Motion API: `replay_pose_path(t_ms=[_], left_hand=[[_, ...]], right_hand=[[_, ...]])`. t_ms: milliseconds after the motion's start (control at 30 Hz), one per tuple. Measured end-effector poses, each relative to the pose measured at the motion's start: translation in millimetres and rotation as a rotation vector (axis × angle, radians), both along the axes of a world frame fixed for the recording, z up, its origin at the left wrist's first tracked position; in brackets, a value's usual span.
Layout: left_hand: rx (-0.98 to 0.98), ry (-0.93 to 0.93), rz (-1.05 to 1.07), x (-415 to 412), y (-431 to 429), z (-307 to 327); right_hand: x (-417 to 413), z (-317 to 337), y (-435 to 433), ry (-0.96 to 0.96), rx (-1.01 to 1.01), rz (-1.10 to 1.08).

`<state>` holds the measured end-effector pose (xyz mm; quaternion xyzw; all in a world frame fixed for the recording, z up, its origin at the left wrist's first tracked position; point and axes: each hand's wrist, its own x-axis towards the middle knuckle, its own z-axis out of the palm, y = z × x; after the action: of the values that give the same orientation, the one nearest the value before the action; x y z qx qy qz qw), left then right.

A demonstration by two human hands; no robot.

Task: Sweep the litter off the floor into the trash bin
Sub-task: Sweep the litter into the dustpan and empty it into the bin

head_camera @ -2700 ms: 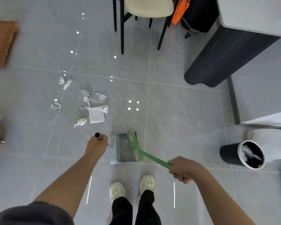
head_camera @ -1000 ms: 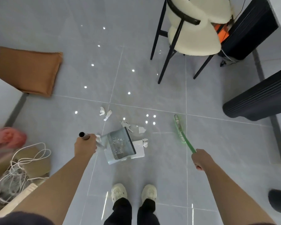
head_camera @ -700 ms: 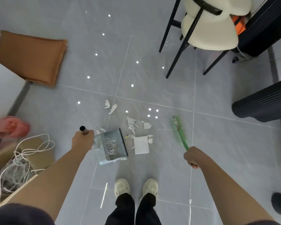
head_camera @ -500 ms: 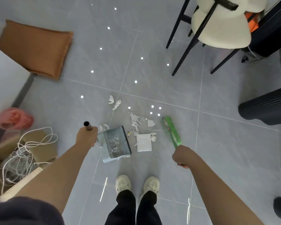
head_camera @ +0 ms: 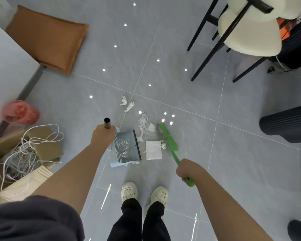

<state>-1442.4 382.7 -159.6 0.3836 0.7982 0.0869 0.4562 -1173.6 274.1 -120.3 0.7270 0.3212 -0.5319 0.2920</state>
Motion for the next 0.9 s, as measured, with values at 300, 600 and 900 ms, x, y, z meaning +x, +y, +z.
replay_pose_path(t_ms=[300,600,900], left_hand=[[0.015,-0.013,-0.008,0,-11,6],[0.024,-0.016,0.085,-10,-15,8],[0.095,-0.109,0.336,-50,-36,8]], right_hand=[[-9,8,-14,0.370,-0.040,-0.283],[28,36,-40,0.450,0.089,-0.365],[36,50,-10,0.293,0.225,-0.153]])
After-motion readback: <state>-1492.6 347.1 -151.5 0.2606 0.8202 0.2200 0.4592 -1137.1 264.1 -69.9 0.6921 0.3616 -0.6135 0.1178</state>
